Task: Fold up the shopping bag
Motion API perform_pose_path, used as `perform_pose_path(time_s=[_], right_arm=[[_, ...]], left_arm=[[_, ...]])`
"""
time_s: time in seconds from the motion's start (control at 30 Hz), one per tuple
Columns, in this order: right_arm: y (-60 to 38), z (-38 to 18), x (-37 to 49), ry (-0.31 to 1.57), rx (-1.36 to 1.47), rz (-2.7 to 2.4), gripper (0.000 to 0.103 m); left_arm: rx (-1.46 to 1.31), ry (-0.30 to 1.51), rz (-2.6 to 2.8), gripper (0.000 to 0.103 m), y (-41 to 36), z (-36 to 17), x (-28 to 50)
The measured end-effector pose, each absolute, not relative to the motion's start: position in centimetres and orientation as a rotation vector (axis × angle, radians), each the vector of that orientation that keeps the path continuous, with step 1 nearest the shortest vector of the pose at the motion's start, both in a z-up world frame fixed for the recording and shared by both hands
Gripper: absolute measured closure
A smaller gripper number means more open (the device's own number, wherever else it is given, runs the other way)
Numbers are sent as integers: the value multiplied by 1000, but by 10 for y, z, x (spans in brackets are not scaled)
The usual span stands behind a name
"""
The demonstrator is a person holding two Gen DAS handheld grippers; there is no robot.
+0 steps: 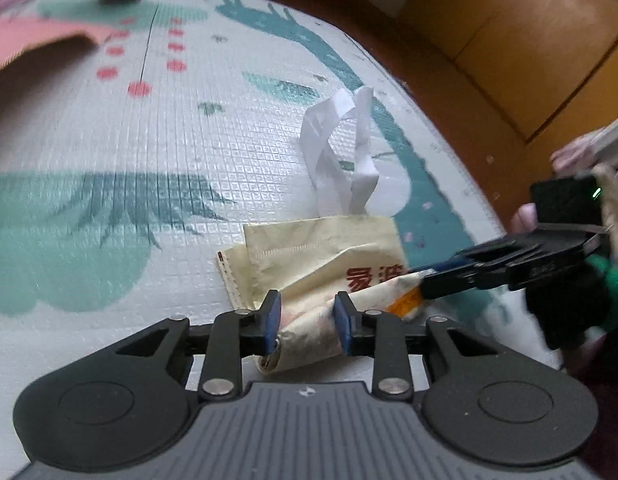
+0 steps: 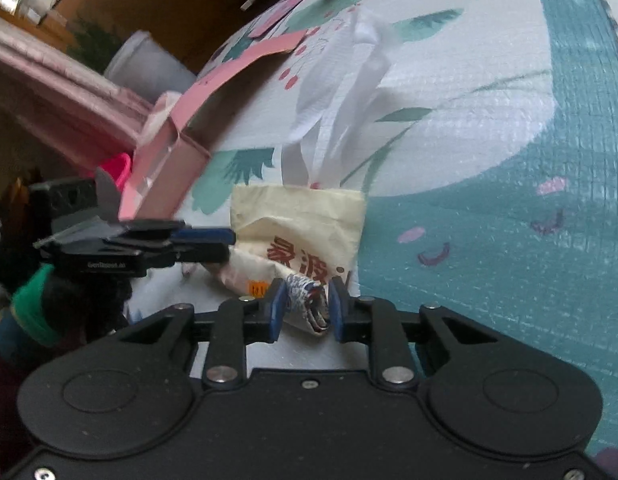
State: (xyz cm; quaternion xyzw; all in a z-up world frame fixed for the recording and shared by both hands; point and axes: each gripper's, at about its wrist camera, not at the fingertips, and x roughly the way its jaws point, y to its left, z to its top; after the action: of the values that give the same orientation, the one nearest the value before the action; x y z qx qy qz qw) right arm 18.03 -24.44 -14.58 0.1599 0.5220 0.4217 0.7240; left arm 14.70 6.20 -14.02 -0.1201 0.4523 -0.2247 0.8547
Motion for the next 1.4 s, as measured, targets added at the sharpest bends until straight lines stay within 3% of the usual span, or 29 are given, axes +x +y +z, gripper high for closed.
perform_pose_path(time_s=[0.17,0.3,0.43,0.57,0.77,0.8,1.03,1.17,1.4], right_arm=[[-246,-148,182,1159,362,916,87],[-241,-145,179,1152,328,900,88],[-236,-141,175,1136,276,883,88],[-234,-140,174,1130,259,877,88],[-234,-137,174,1136,243,875,88],[-234,-133,173,1123,226,870,82],[-221,-82,146,842,-15,889,80],[-189,-99,136,830,-225,943,80],[-179,-115,137,847,-284,936,81]], left_arm=[[-116,891,-434,72,42,-141,140],[184,812,-381,62,8,-139,127],[320,729,-292,63,-3,-128,112],[334,613,-302,64,-16,-115,83],[143,690,-364,67,-18,-140,94],[112,689,-371,67,-13,-141,95],[120,696,-411,67,-6,-139,91],[119,699,-394,67,-11,-138,88],[111,713,-368,67,-13,-136,82]])
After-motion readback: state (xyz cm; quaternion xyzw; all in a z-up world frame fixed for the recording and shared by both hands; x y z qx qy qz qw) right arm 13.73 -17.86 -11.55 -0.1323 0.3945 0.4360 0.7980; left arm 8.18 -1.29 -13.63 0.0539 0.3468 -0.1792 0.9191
